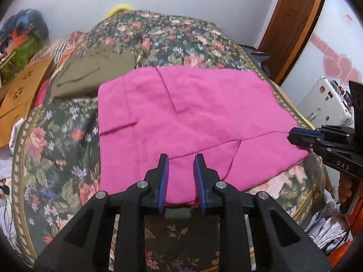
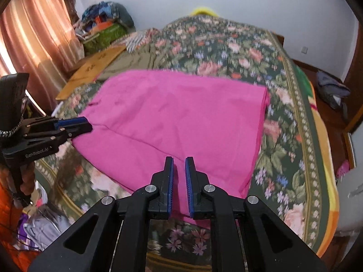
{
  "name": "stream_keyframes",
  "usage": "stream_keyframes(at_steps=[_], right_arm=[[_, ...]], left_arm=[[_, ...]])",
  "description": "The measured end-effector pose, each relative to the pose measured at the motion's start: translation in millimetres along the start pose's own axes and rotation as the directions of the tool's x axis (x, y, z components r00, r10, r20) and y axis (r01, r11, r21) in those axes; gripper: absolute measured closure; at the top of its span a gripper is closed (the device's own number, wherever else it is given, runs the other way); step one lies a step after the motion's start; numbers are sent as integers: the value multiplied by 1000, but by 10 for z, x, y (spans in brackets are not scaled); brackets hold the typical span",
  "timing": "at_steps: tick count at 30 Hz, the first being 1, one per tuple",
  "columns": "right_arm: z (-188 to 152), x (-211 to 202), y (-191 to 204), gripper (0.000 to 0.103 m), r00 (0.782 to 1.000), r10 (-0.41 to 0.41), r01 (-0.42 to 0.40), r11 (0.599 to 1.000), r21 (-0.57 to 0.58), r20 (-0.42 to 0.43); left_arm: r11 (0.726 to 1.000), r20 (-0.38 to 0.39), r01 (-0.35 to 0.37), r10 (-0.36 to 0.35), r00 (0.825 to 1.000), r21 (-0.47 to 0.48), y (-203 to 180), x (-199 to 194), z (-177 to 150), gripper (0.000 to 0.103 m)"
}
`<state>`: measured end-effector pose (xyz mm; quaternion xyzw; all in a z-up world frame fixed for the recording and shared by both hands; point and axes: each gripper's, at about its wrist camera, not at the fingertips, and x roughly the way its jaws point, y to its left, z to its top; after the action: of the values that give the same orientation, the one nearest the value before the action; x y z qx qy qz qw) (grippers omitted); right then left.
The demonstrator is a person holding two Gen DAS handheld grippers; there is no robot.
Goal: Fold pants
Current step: 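Open both grippers and release the folded pink pants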
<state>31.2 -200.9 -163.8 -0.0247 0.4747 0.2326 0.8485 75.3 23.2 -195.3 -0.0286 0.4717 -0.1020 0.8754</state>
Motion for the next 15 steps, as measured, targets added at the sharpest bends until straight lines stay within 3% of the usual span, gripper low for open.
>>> stream_keyframes(at_steps=[7, 12, 15], right_arm=[[-164, -19, -45, 91, 1000, 4, -4, 1000, 1, -6], [-231, -57, -99, 90, 1000, -5, 5, 1000, -3, -17], [-246, -116, -187, 77, 999, -34, 35, 999, 11, -29]], left_arm=[[1000, 22, -18, 18, 1000, 9, 30, -14, -166, 67], [1000, 10, 20, -20, 1000, -12, 144, -53, -227, 65], [1000, -2, -23, 23, 1000, 5, 174, -112, -191, 59]])
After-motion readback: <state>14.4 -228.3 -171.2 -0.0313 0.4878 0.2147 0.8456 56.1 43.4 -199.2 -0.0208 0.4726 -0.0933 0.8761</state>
